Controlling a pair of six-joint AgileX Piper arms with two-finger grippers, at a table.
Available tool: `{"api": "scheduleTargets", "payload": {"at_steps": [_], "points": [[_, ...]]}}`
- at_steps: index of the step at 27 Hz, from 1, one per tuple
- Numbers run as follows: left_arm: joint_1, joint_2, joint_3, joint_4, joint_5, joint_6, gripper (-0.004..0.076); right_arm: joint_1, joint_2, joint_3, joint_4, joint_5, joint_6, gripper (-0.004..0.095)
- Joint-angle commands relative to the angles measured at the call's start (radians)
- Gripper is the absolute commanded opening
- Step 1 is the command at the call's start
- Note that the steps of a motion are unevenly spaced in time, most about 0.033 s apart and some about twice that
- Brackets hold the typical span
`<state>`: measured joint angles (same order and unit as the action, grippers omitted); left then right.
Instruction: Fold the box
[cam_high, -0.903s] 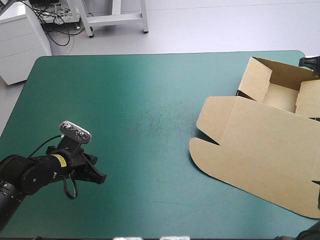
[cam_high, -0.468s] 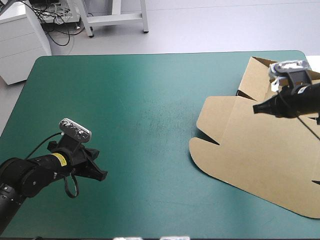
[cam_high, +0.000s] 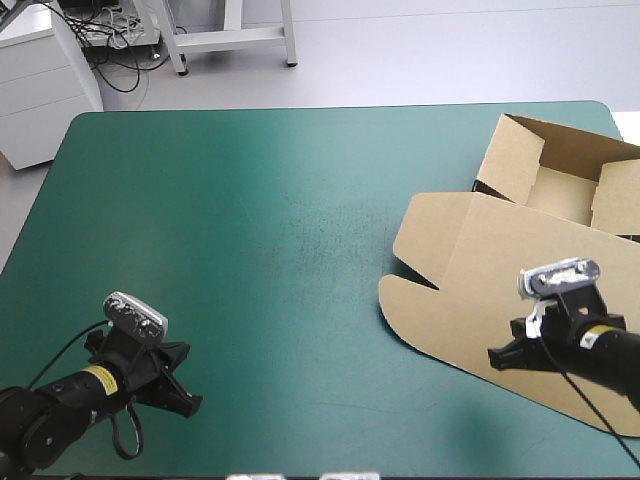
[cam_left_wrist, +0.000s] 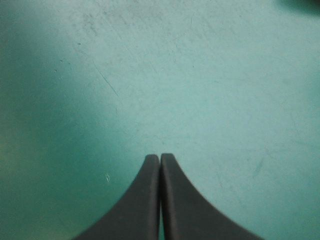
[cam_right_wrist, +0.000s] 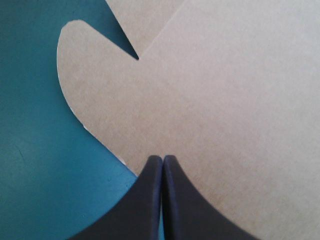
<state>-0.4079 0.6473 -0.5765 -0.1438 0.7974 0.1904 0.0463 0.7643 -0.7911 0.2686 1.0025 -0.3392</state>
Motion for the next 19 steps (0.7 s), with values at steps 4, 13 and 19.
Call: {"api": "scheduleTargets", "payload": {"at_steps": [4, 13, 19], "points": [[-0.004, -0.104, 0.051, -0.025, -0.055, -0.003, -0.0032, 0.004, -0.209, 0.162, 0.043, -0.083, -0.008, -0.0022], [-0.004, -0.135, 0.069, -0.015, 0.011, -0.003, -0.0032, 0.004, -0.421, 0.287, 0.050, -0.127, -0.019, -0.0022], [-0.004, -0.135, 0.118, -0.017, -0.027, 0.000, -0.0032, 0.004, -0.450, 0.287, 0.048, -0.127, -0.021, -0.0022]]}}
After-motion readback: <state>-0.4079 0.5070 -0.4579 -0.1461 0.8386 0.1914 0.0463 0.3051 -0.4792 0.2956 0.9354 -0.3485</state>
